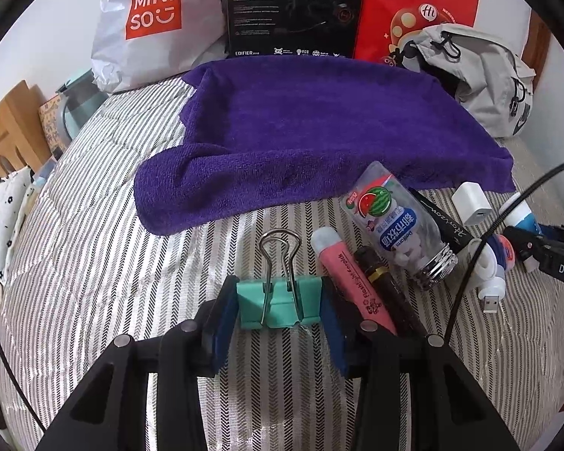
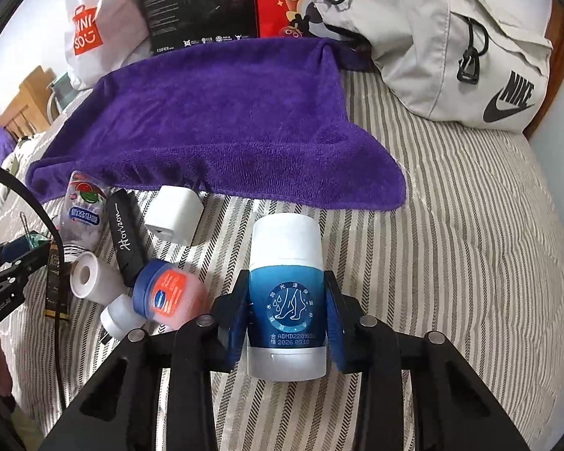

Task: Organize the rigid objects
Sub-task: 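Grasp the green binder clip with the left tool while the right tool grasps the blue deodorant stick, then place the clip on the purple towel with the left tool while the right tool places the deodorant there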

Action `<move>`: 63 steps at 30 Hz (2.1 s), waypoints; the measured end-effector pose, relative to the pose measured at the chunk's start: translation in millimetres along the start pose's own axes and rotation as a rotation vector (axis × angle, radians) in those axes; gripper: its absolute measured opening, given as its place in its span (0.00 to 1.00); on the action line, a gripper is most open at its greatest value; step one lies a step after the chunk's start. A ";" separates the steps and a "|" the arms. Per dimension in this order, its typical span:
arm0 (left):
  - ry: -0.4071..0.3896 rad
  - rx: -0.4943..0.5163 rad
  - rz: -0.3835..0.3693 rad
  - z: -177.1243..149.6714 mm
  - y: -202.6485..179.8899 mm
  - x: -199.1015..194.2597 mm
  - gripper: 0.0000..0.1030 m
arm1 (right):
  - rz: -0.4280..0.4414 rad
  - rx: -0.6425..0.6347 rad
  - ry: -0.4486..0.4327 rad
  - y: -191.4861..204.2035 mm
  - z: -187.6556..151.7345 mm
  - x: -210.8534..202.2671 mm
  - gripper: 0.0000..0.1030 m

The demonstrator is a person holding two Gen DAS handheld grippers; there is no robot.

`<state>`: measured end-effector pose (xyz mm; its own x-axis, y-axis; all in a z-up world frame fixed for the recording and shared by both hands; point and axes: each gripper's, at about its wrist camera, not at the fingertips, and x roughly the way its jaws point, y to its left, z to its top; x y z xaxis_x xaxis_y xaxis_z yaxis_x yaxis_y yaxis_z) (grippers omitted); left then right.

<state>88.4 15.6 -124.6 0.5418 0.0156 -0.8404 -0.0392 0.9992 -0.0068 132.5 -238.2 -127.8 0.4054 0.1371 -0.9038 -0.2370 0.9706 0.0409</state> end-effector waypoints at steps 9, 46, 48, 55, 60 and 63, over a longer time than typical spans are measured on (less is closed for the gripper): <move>-0.005 -0.011 -0.023 -0.5 8.2 -18.8 0.39 | 0.045 0.035 0.027 -14.1 -9.3 -17.4 0.35; -0.072 -0.035 -0.100 138.8 22.9 17.1 0.39 | 0.105 0.026 -0.004 -5.8 159.9 57.6 0.35; -0.066 -0.040 -0.098 140.8 25.6 21.5 0.39 | 0.079 0.012 0.016 -3.0 164.9 71.2 0.35; -0.047 -0.047 -0.086 148.2 31.6 40.9 0.39 | 0.049 -0.035 0.043 6.6 163.5 84.4 0.50; -0.036 -0.061 -0.093 154.1 32.1 59.0 0.39 | 0.054 -0.039 0.030 5.1 155.2 66.2 0.54; -0.027 -0.055 -0.076 156.6 30.3 68.2 0.39 | 0.041 -0.043 -0.003 5.1 143.3 34.5 0.54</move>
<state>255.6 52.7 -97.3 0.5675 -0.0580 -0.8213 -0.0428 0.9941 -0.0998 271.8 -200.2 -97.8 0.3976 0.1770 -0.9003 -0.2909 0.9549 0.0593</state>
